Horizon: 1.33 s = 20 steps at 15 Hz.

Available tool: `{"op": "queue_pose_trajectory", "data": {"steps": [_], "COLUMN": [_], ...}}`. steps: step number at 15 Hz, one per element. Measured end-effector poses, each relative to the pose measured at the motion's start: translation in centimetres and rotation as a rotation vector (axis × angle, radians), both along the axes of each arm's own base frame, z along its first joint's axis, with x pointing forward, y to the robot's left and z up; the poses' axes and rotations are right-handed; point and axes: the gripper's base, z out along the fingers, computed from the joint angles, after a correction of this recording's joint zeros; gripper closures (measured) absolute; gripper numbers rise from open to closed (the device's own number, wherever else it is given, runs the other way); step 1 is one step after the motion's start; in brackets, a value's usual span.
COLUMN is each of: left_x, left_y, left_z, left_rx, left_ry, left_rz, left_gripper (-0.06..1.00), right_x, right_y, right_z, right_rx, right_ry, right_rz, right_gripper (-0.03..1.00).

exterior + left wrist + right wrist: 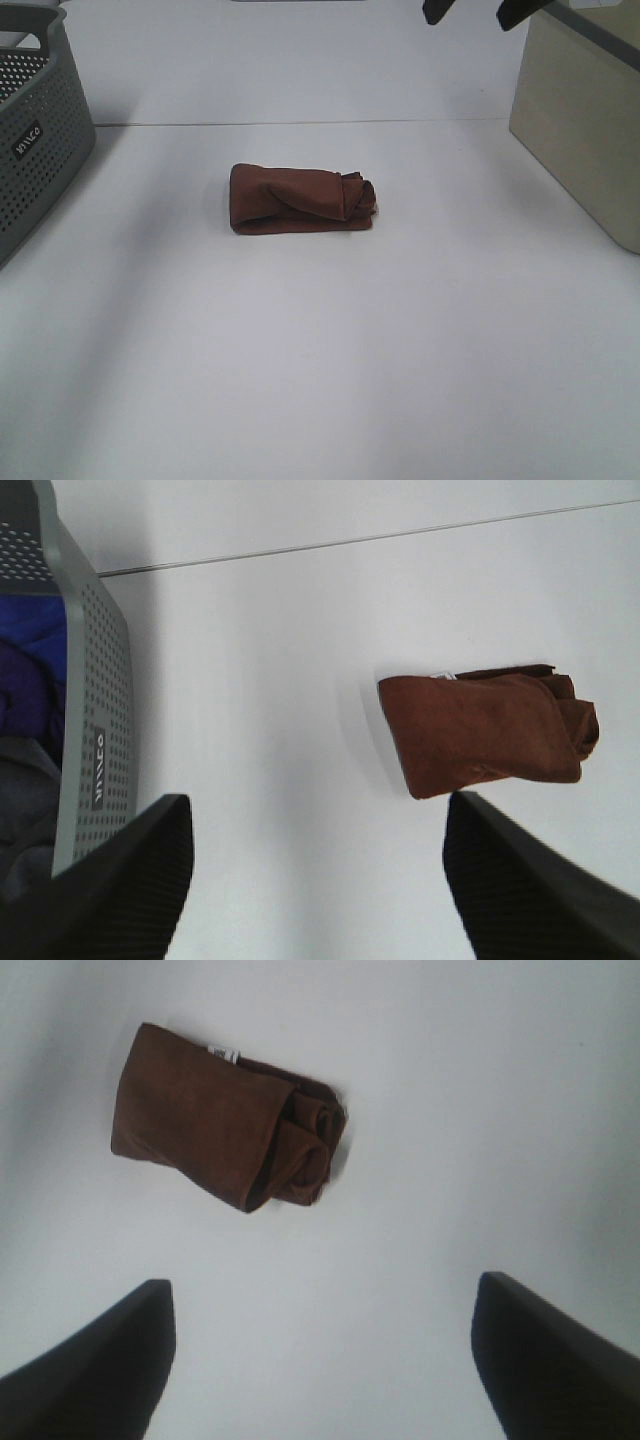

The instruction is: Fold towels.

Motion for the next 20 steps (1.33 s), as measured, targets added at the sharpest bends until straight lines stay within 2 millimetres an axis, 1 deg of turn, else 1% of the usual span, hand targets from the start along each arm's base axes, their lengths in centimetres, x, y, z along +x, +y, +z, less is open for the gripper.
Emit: {"op": "queue_pose_trajectory", "data": {"steps": [1,2,4,5,6,8,9,10,11,12,14,16,17,18,19,20], "left_x": [-1.8,-3.6,-7.3,-9.7,-13.5,-18.6,-21.4,-24.2,-26.6,-27.9,-32.1,-35.1,-37.5,-37.8,-38.5,-38.7], "left_y": [0.4,0.7,1.5,1.9,2.7,3.7,4.2,4.8,5.3,5.5,6.3,6.9,7.2,7.2,7.2,7.1], "left_z": [0.7,0.8,0.0,-0.2,-1.6,-3.5,-4.6,-5.5,-6.4,-7.0,-8.7,-10.7,-11.9,-12.1,-12.3,-12.5], "left_rx": [0.002,0.007,0.018,0.025,0.036,0.042,0.041,0.037,0.032,0.029,0.013,0.011,-0.004,-0.014,-0.032,-0.036], "left_ry": [-0.003,0.010,0.055,0.065,0.102,0.127,0.124,0.105,0.079,0.061,-0.030,-0.118,-0.225,-0.245,-0.294,-0.341], "left_rz": [0.001,0.001,-0.002,-0.009,-0.014,-0.015,-0.015,-0.015,-0.014,-0.014,-0.014,-0.031,-0.060,-0.065,-0.079,-0.095], "left_gripper": [0.27,0.27,0.27,0.27,0.27,0.27,0.27,0.27,0.27,0.27,0.27,0.27,0.27,0.27,0.27,0.27], "right_x": [-1.6,-3.2,-6.9,-9.0,-11.8,-16.6,-18.8,-20.9,-23.0,-24.3,-28.0,-31.3,-33.8,-34.4,-35.2,-35.9], "right_y": [-0.5,-1.1,-2.1,-2.7,-3.5,-4.8,-5.4,-6.0,-6.5,-6.9,-7.9,-9.0,-10.0,-10.2,-10.5,-10.7], "right_z": [0.4,0.6,0.7,0.4,-0.1,-1.3,-2.0,-2.8,-3.9,-4.2,-5.8,-7.2,-8.0,-8.2,-8.3,-8.6], "right_rx": [-0.013,-0.029,-0.048,-0.057,-0.067,-0.076,-0.083,-0.088,-0.088,-0.083,-0.074,-0.074,-0.076,-0.074,-0.070,-0.063], "right_ry": [0.006,0.013,0.037,0.056,0.076,0.099,0.106,0.106,0.102,0.081,0.015,-0.076,-0.200,-0.237,-0.309,-0.377], "right_rz": [-0.002,-0.004,-0.005,-0.005,-0.005,-0.005,-0.005,-0.006,-0.008,-0.010,-0.018,-0.025,-0.038,-0.039,-0.034,-0.032], "right_gripper": [0.20,0.20,0.20,0.20,0.20,0.20,0.20,0.20,0.20,0.20,0.20,0.20,0.20,0.20,0.20,0.20]}}
